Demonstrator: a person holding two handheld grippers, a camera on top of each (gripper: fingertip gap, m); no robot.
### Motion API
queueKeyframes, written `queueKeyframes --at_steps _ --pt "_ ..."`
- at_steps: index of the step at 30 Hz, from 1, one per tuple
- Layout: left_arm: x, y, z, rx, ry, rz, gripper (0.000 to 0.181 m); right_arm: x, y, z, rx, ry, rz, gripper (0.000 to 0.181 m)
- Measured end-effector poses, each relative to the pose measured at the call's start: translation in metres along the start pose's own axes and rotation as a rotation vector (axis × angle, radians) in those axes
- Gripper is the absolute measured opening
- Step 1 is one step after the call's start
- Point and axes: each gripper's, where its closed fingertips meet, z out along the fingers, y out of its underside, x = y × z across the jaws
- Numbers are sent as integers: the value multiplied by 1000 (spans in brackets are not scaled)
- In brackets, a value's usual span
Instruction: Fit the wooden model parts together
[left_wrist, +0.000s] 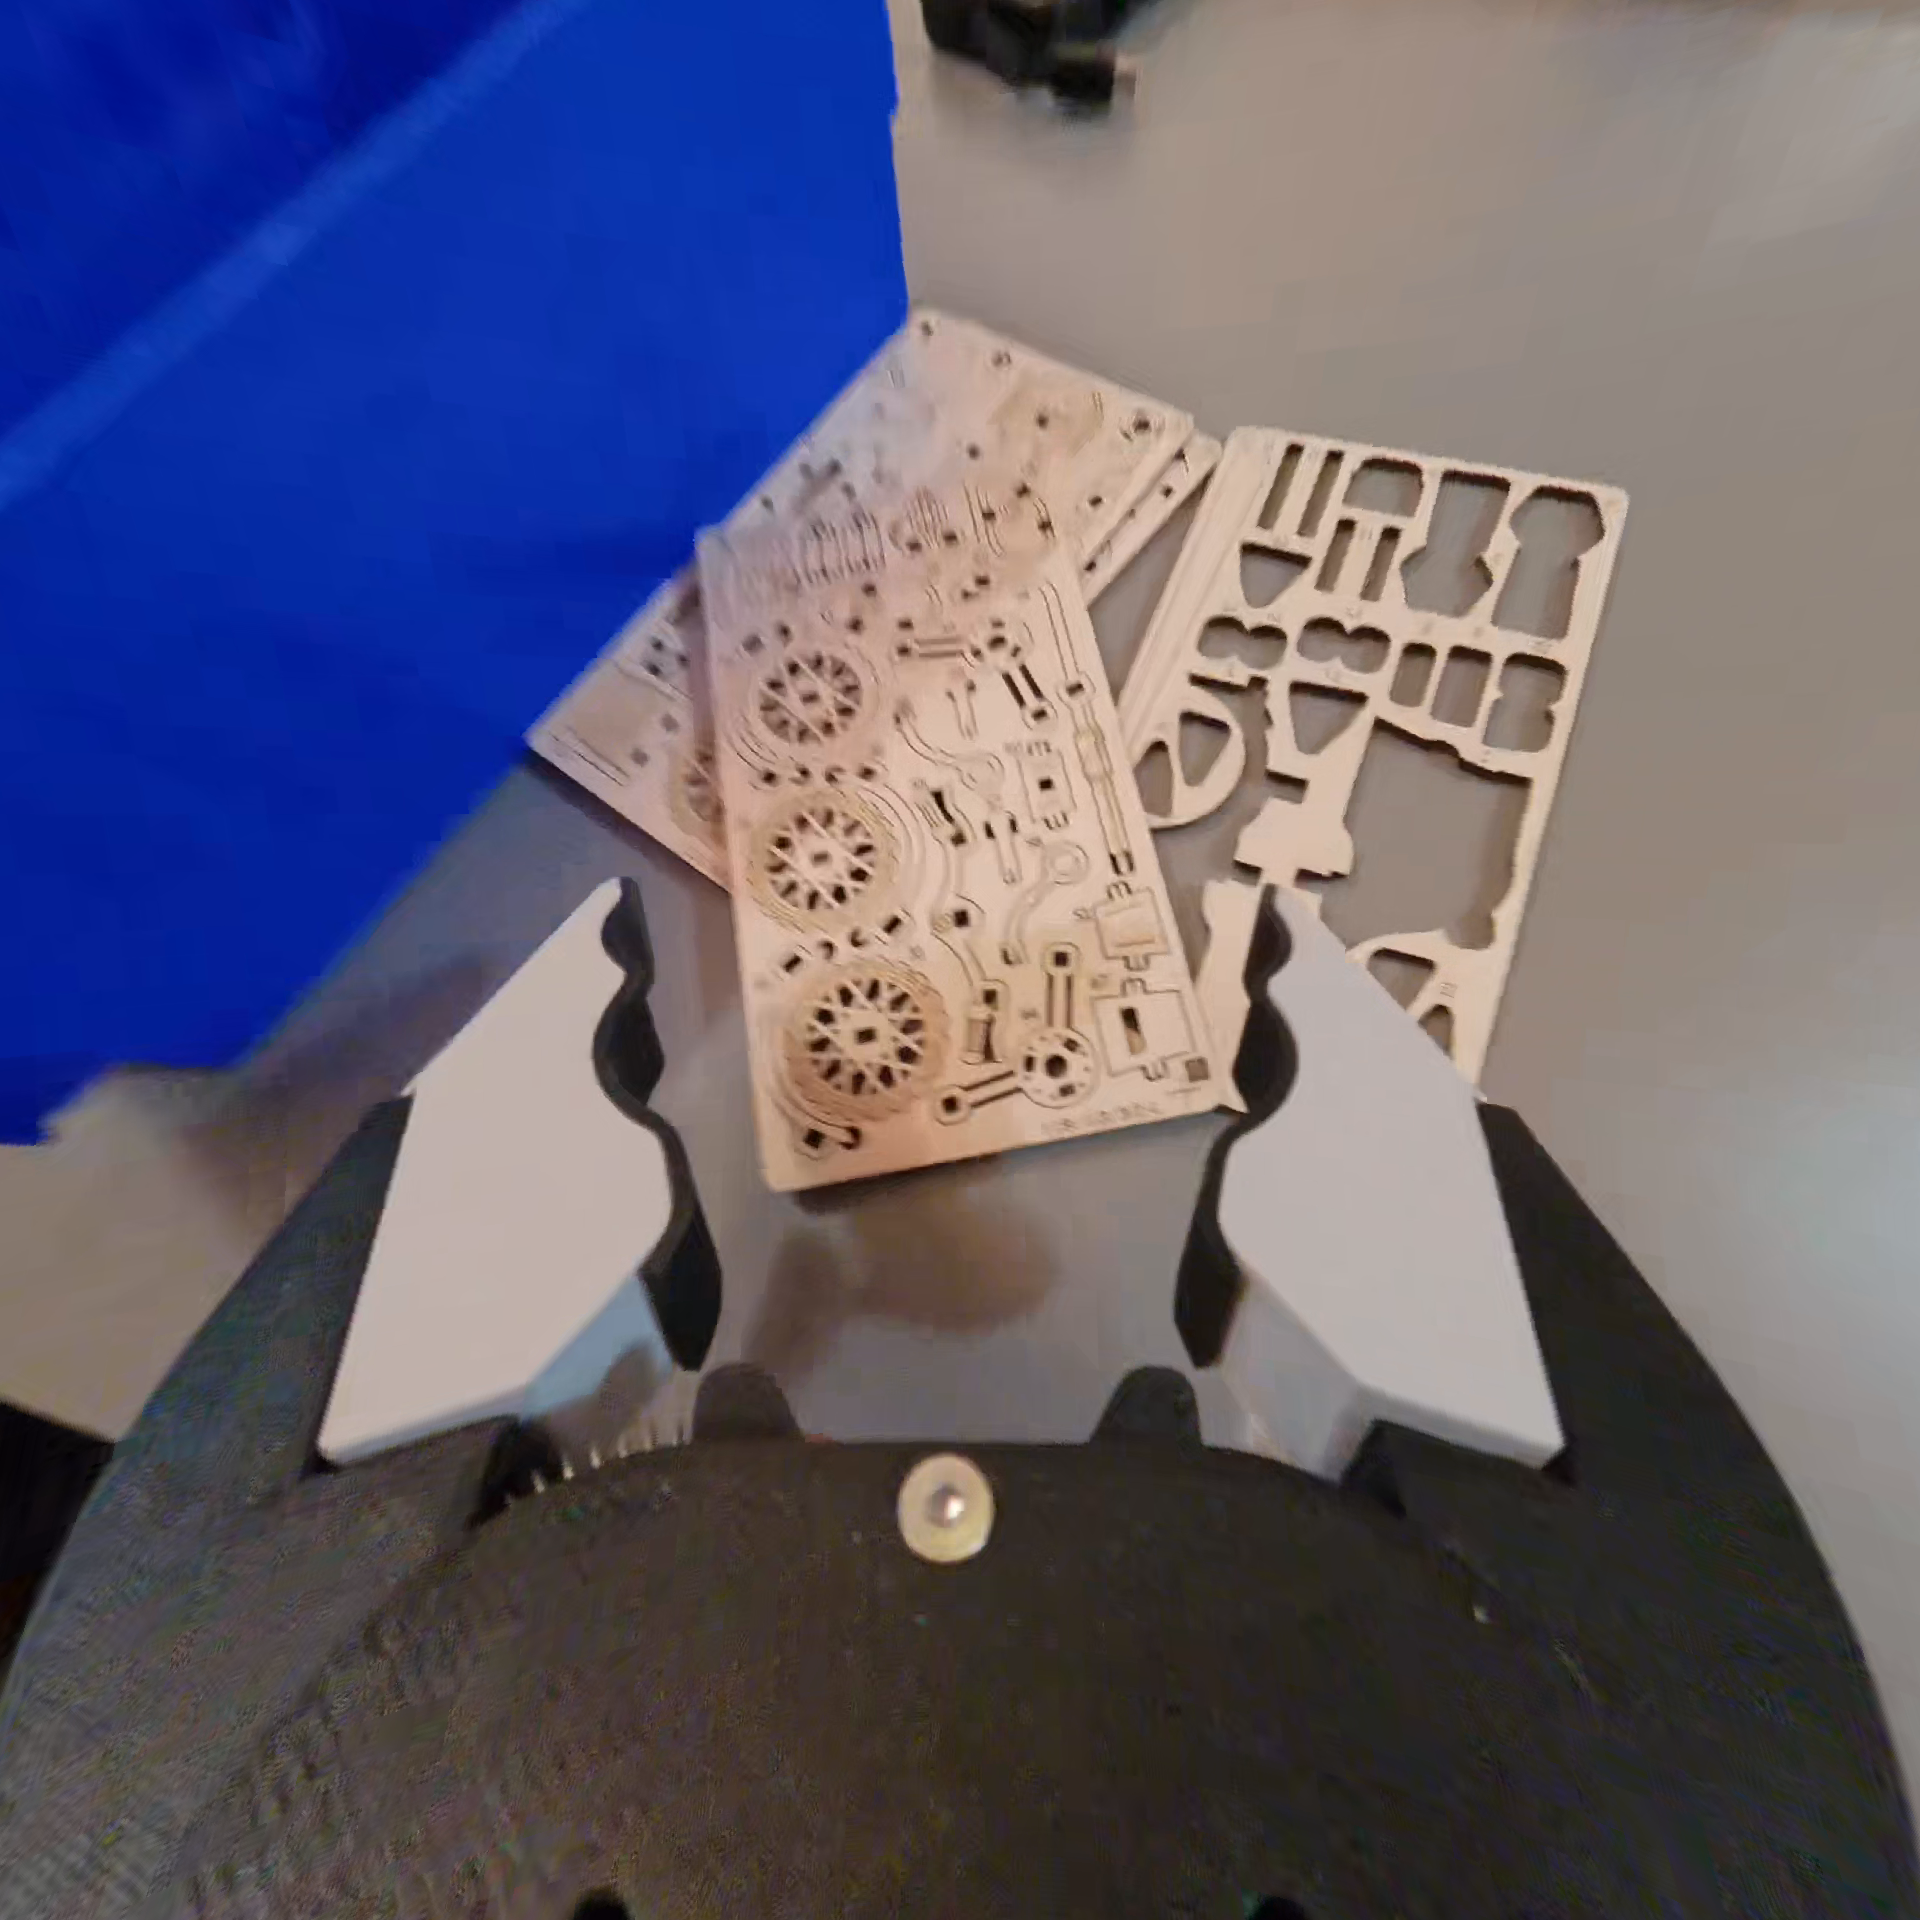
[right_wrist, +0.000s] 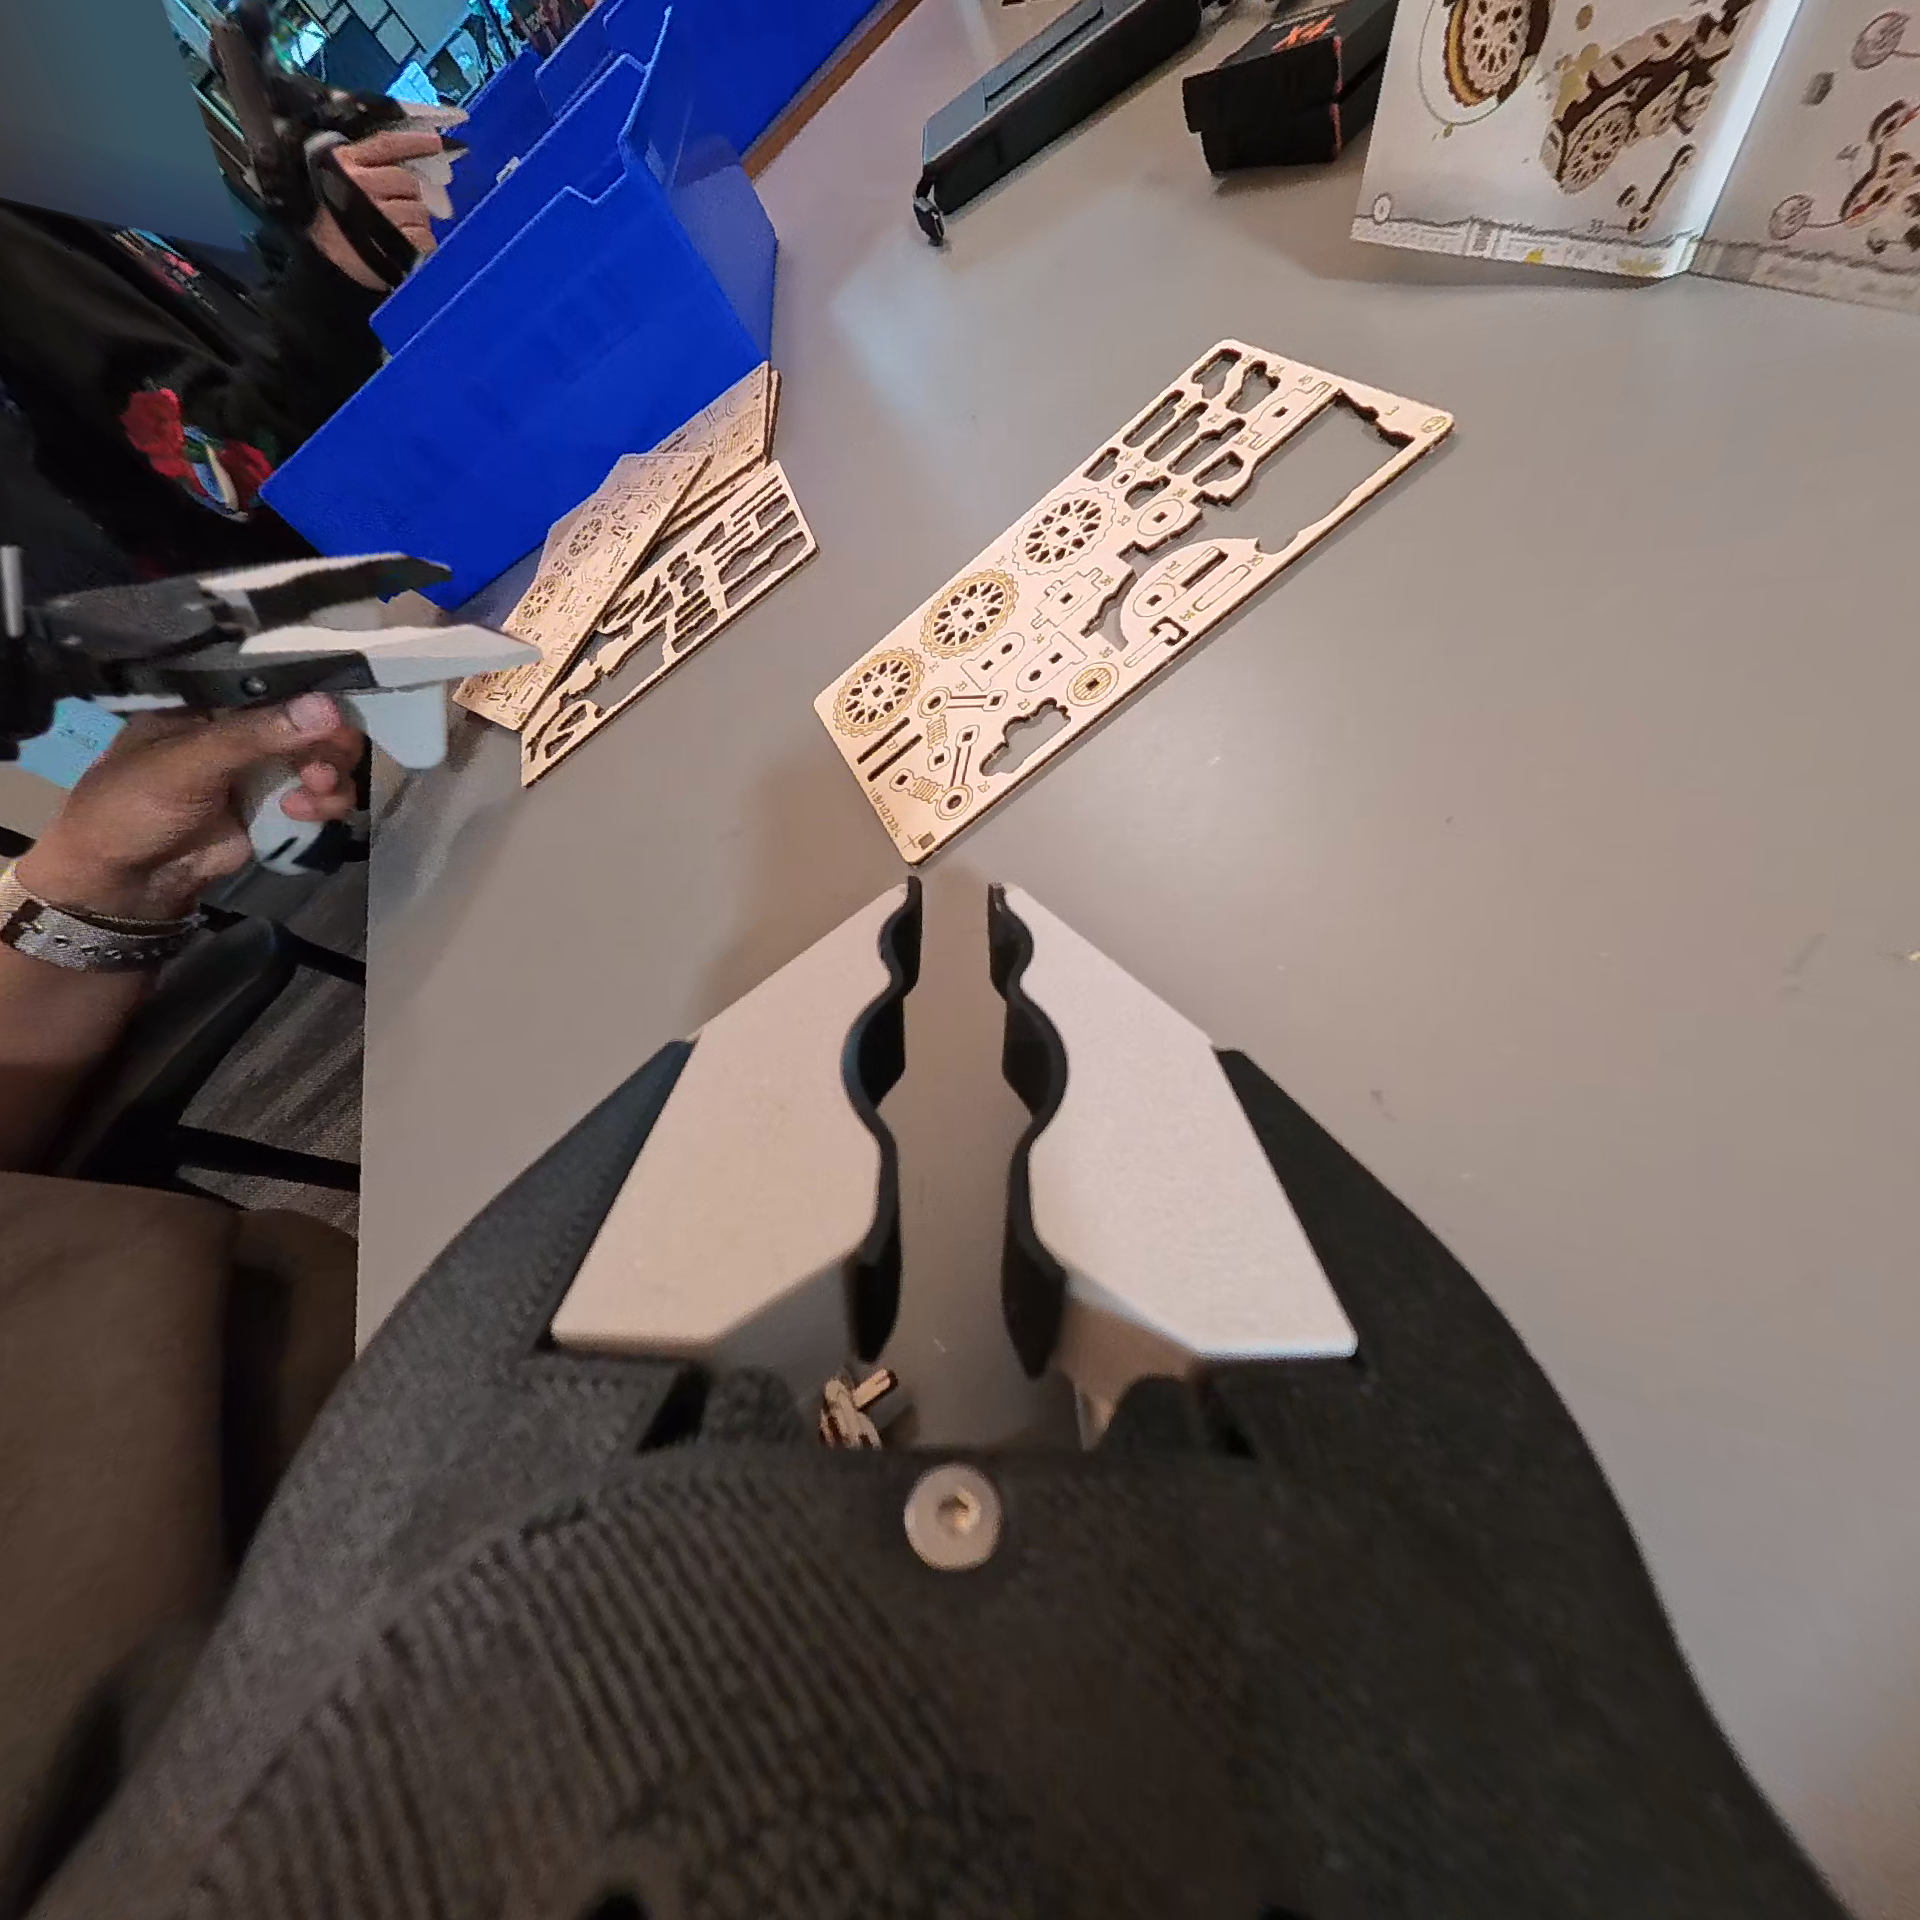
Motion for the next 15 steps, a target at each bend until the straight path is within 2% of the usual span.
queueKeyframes --at_steps 1,5,7,9,12,15 --pt "3 4 3 -28 21 -37 121 0 0 0 1 0 0 10" --pt "4 20 15 -122 36 -68 126 -1 0 0 -1 -1 -4 10" --pt "10 23 16 -142 106 -119 117 -1 0 0 -2 -3 -5 10" --pt "6 20 15 -119 109 -132 99 -1 0 0 -1 -4 -5 10" --pt "5 19 11 -110 133 -158 96 -1 0 0 1 -5 -3 10" --pt "2 7 4 -44 150 -187 95 -1 0 0 2 -4 -5 10"
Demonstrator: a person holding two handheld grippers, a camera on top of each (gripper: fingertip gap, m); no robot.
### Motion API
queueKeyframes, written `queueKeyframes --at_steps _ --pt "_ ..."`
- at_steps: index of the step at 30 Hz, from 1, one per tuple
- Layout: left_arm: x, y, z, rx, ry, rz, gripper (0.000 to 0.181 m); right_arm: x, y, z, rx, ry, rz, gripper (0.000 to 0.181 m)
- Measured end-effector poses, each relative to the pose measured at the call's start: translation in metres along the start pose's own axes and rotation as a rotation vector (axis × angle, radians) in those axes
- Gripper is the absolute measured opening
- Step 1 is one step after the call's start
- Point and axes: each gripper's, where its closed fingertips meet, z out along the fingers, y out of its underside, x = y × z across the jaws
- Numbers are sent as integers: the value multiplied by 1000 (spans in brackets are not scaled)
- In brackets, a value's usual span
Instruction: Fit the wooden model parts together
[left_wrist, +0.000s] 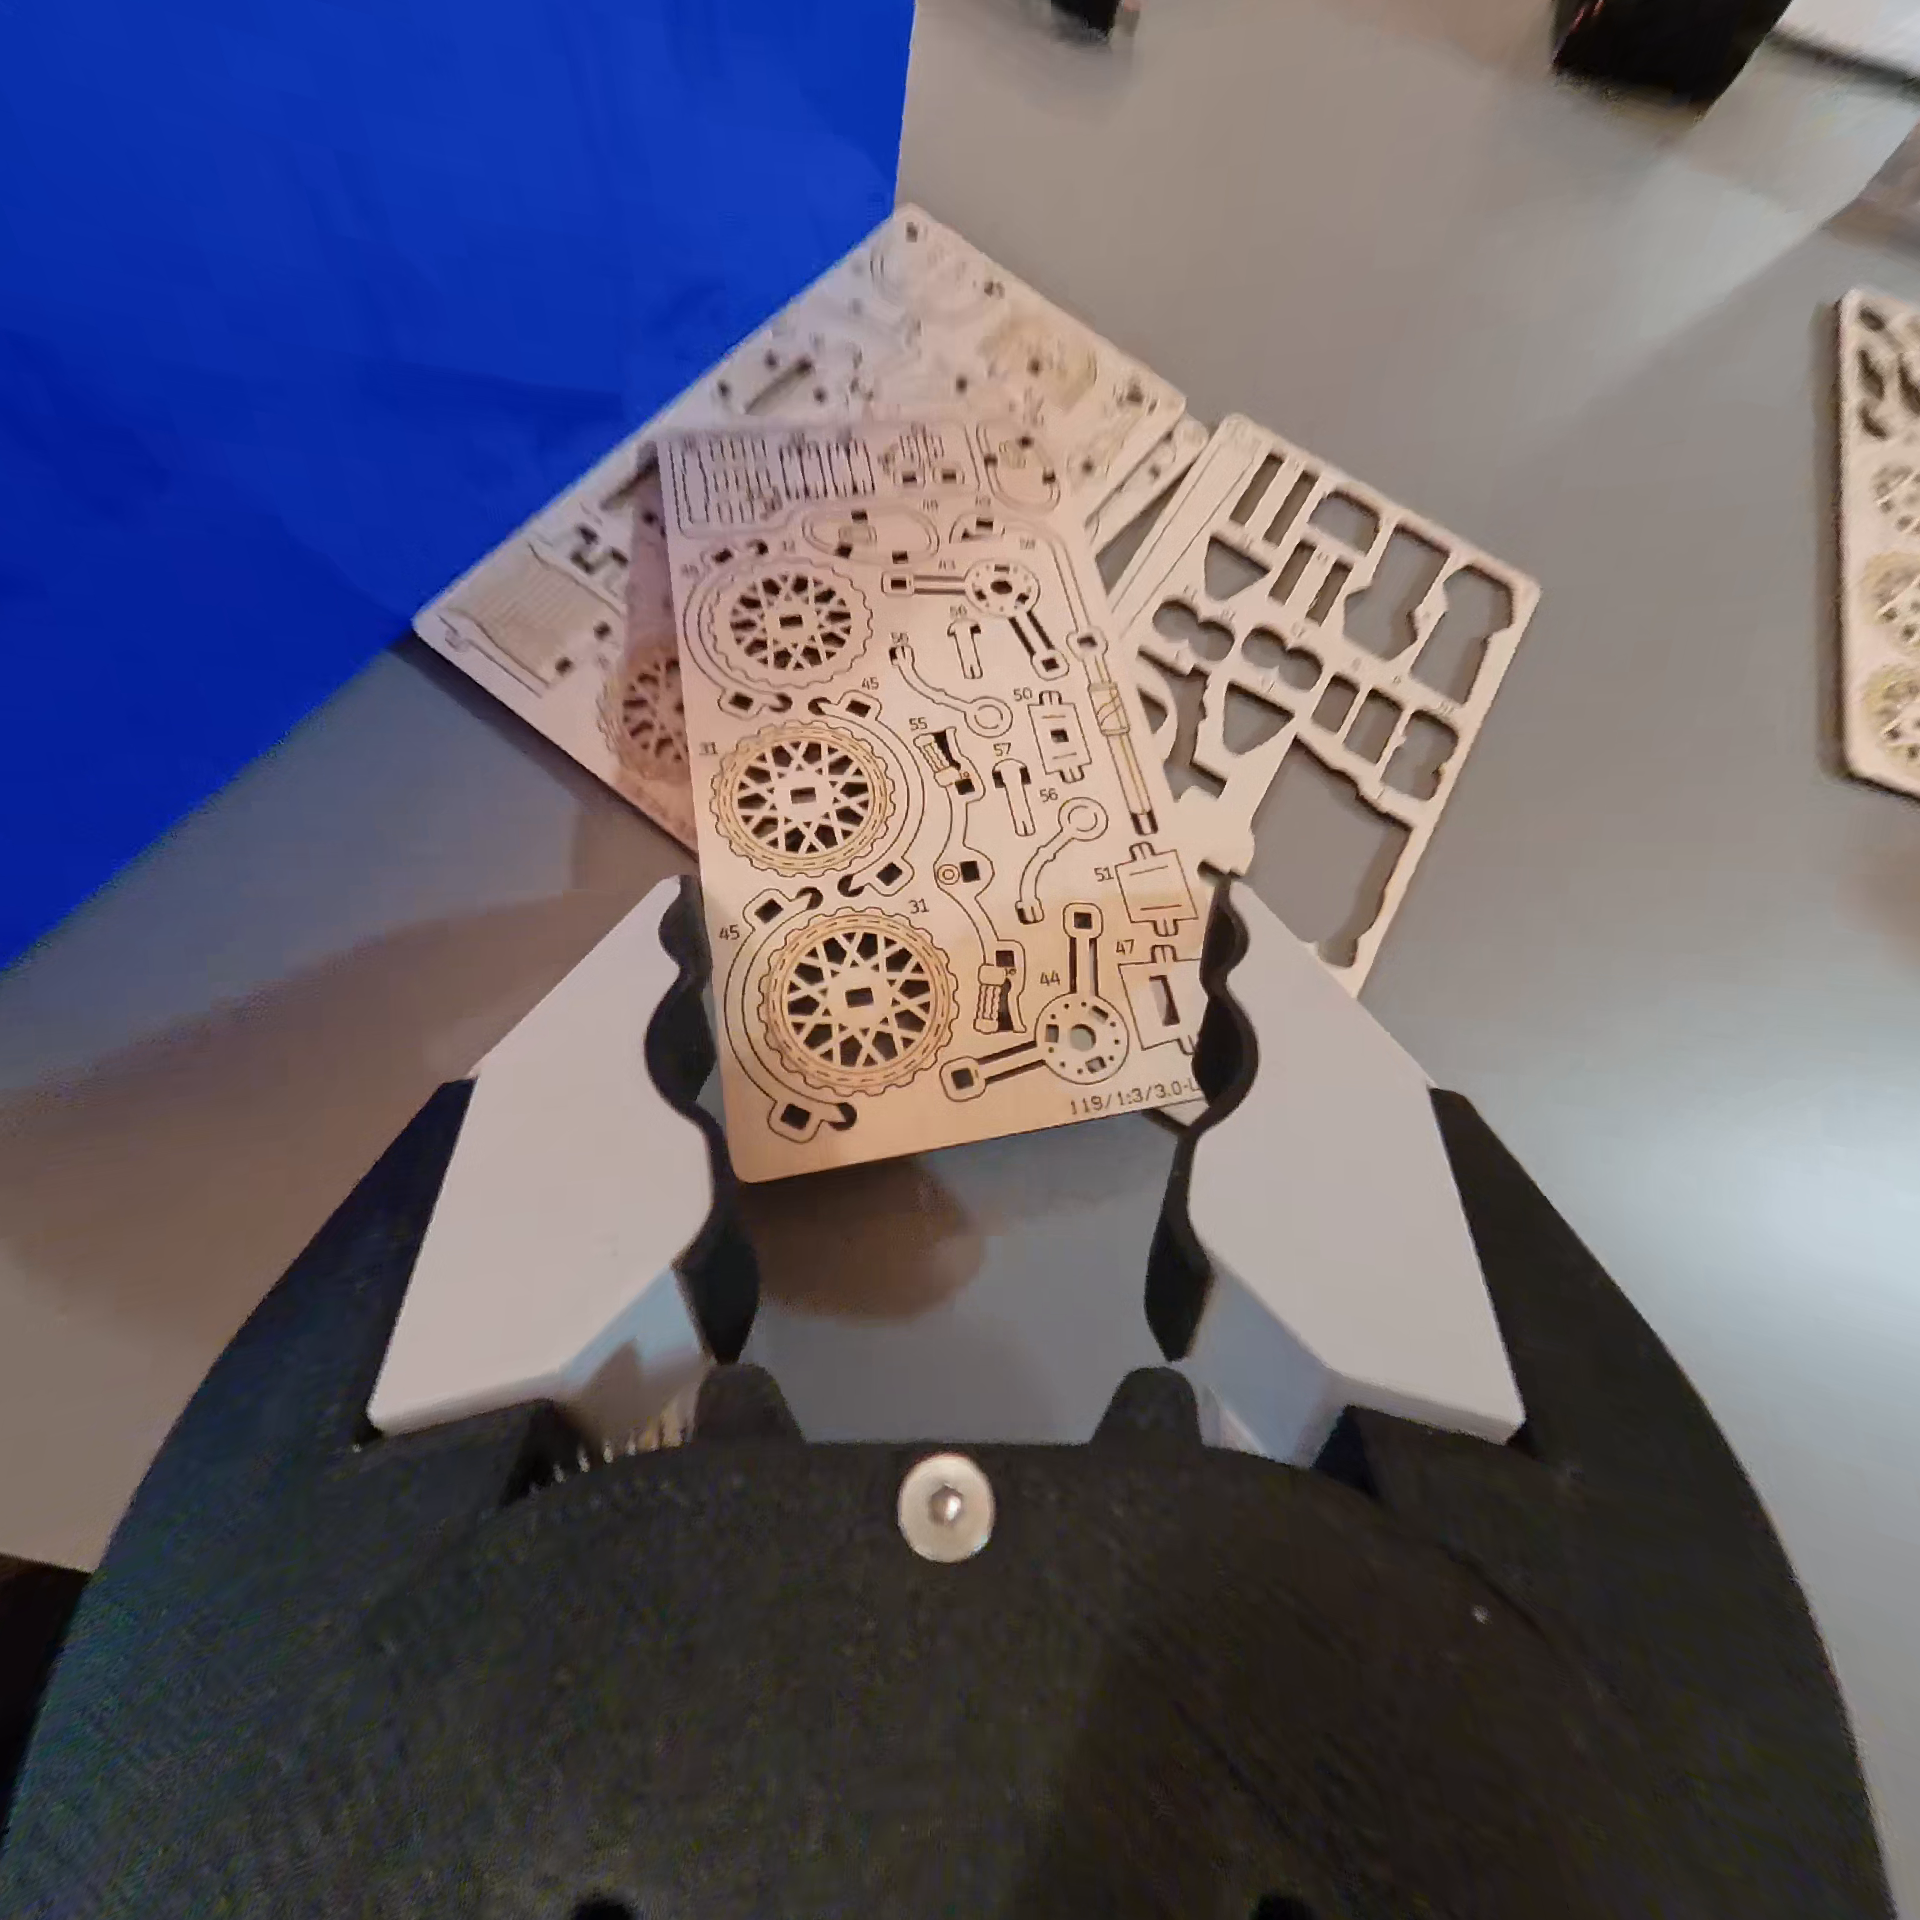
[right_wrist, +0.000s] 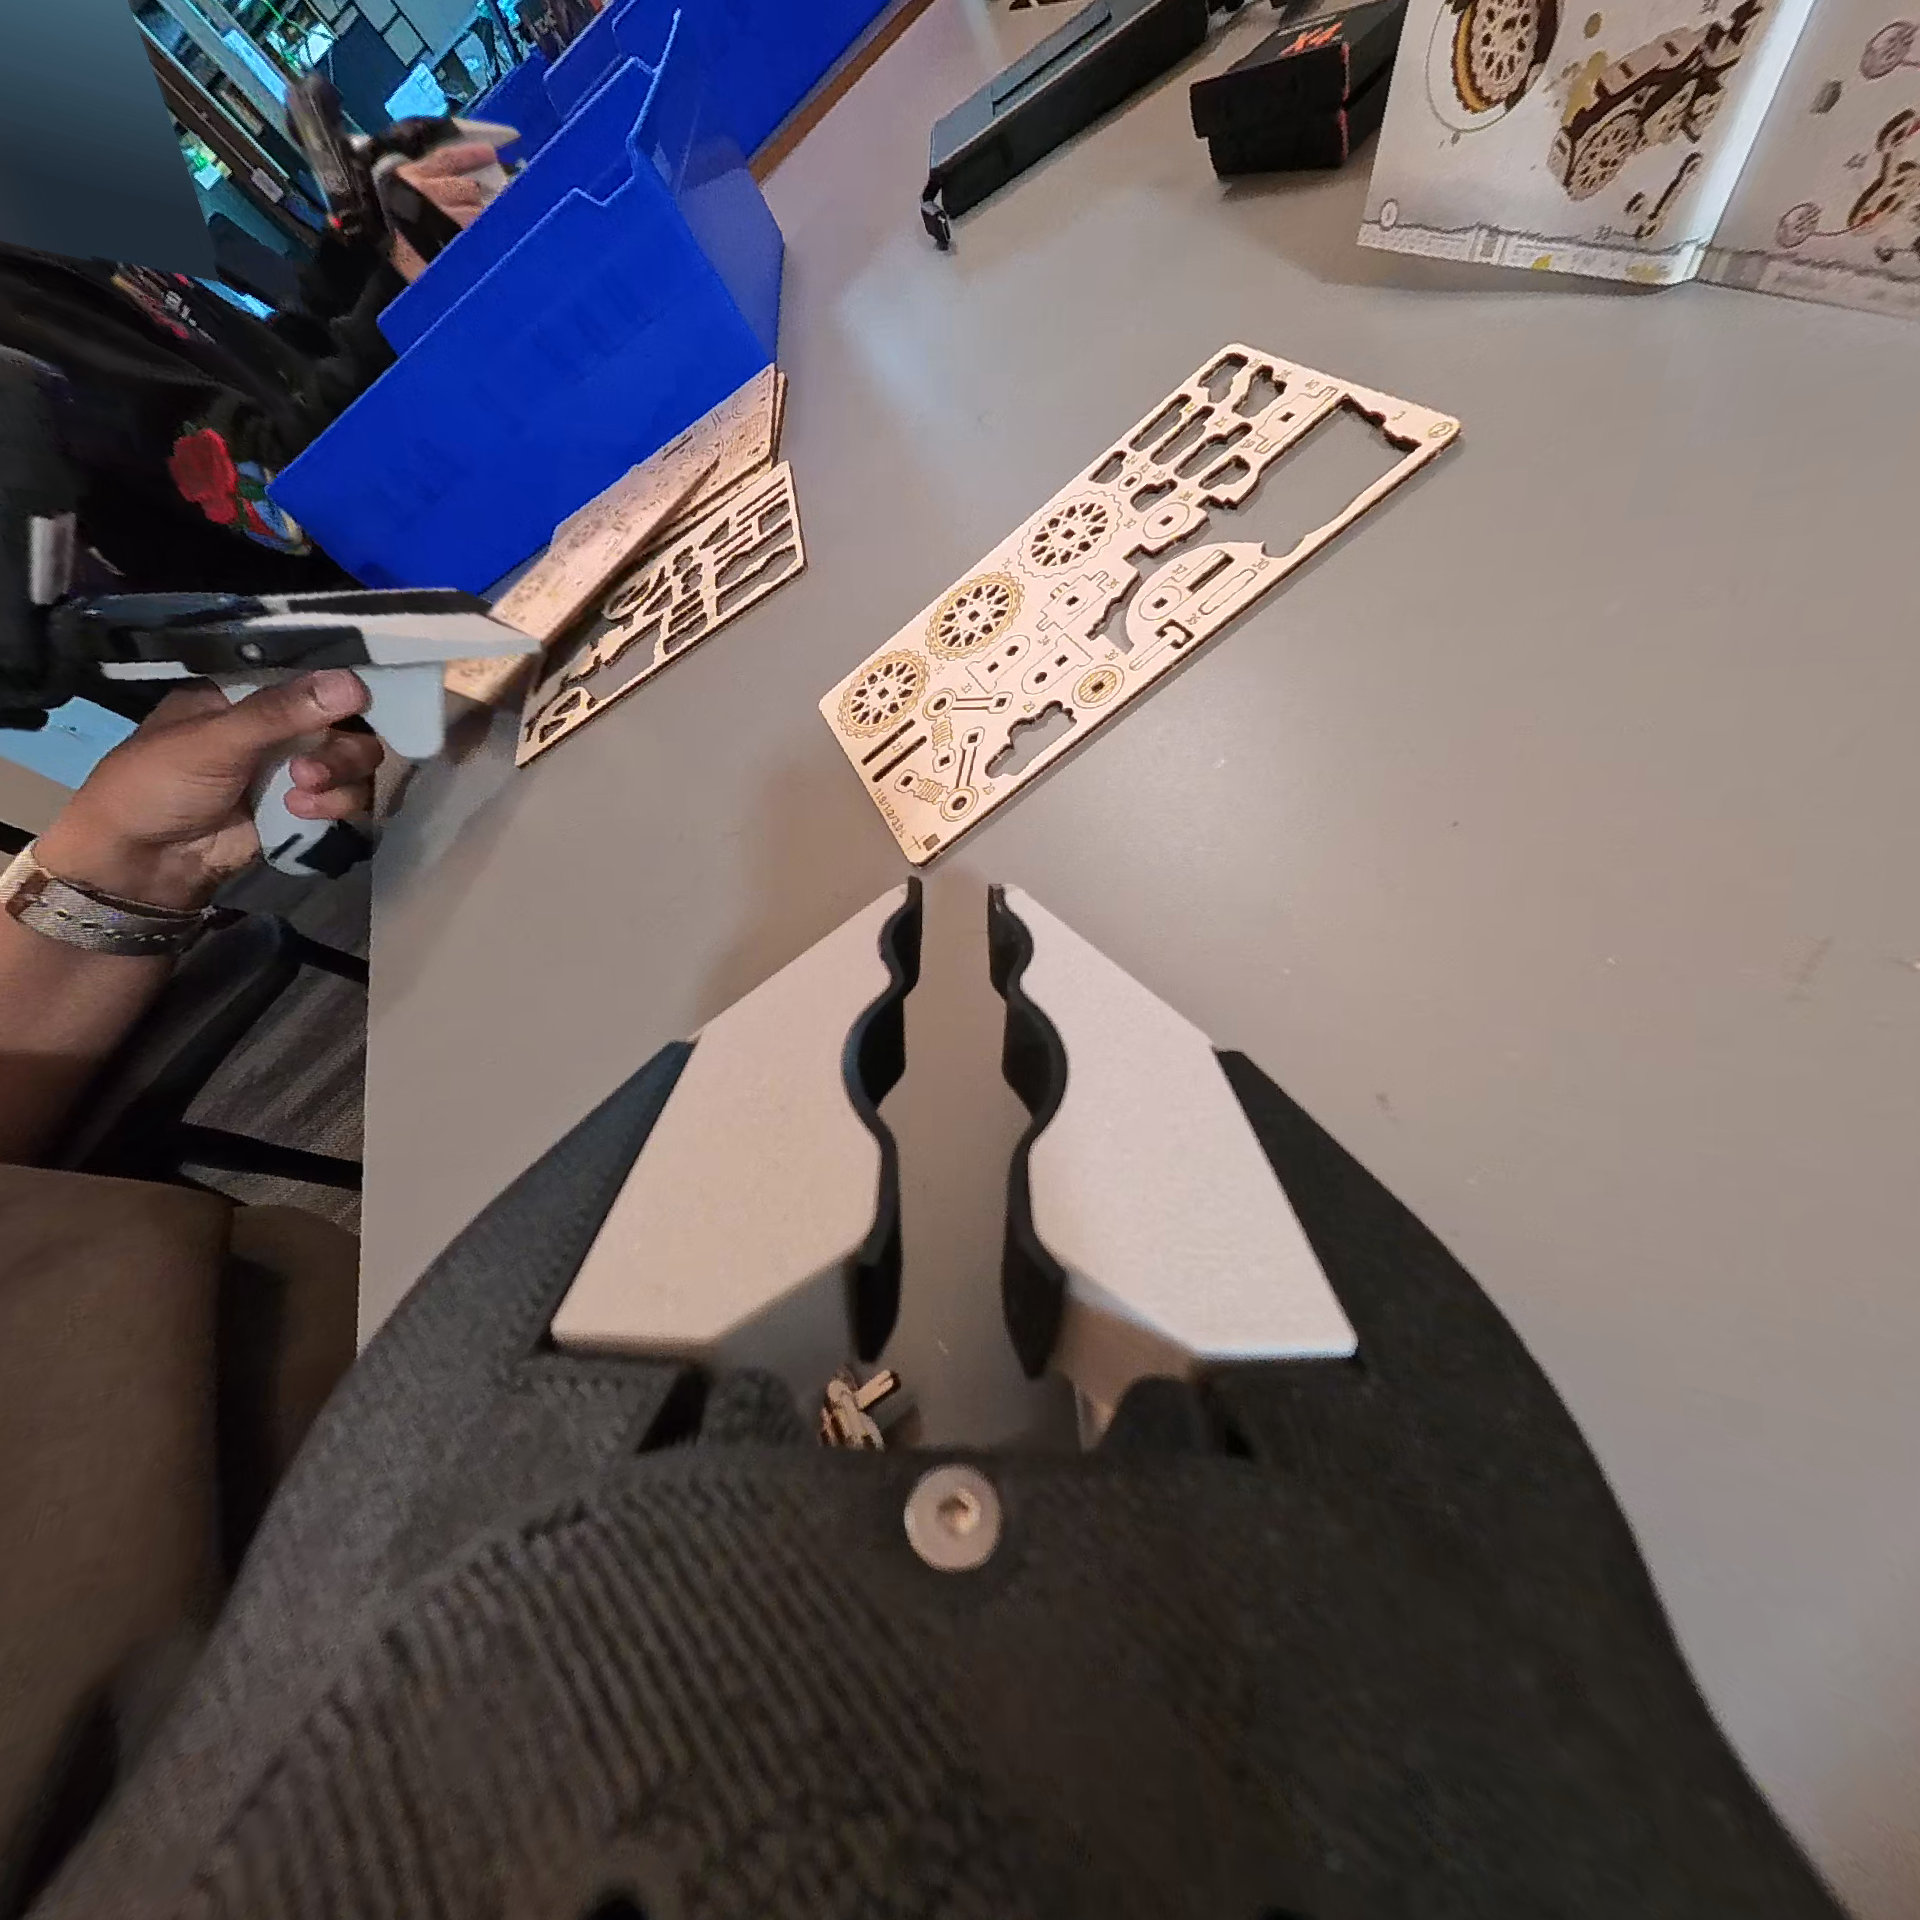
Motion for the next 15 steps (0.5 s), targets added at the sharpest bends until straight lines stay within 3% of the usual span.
queueKeyframes --at_steps 4,5,6,7,10,15 --pt "11 -25 -18 128 38 4 94 0 0 0 1 2 0 10" --pt "11 -30 -23 154 25 -7 59 0 0 0 3 3 1 10" --pt "12 -39 -31 223 18 -27 37 1 -1 0 7 5 2 10" --pt "19 -44 -37 252 49 -28 34 1 -2 -1 12 8 2 10" --pt "40 -37 -36 173 133 16 66 2 -3 -1 16 13 -1 10" --pt "47 -15 -21 98 113 120 78 2 -3 -1 16 24 -22 10"
